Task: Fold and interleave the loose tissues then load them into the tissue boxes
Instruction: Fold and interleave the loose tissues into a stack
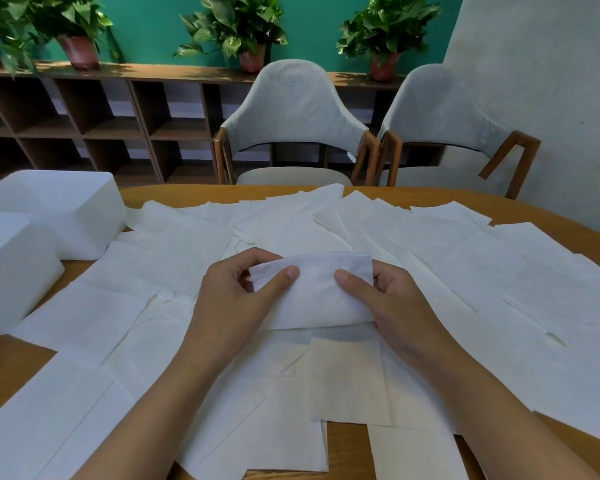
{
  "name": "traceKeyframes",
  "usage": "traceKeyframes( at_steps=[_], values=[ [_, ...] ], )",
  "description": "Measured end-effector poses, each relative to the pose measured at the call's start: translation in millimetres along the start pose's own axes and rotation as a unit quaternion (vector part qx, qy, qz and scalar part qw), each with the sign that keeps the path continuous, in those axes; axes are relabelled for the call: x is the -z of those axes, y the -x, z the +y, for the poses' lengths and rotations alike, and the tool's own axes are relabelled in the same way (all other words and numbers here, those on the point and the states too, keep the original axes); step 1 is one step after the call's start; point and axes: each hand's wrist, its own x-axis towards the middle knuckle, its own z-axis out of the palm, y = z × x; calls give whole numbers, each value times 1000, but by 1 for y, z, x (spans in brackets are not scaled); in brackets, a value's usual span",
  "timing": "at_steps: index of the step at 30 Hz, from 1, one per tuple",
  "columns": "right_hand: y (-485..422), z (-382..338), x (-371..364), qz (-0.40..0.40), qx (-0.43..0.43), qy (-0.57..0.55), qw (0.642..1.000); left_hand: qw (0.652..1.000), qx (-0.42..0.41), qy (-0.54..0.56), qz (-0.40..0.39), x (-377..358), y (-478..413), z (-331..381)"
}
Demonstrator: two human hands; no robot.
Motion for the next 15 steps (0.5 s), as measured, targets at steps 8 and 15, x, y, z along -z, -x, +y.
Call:
traceKeyframes(
  at_steps=[8, 15],
  values=[
    [2, -4, 3, -45, 75, 7, 996, 986, 84, 122, -74, 8, -5, -2],
    [2, 1, 6, -59, 122, 143, 980, 989, 48, 125, -56, 4, -2, 3]
  ],
)
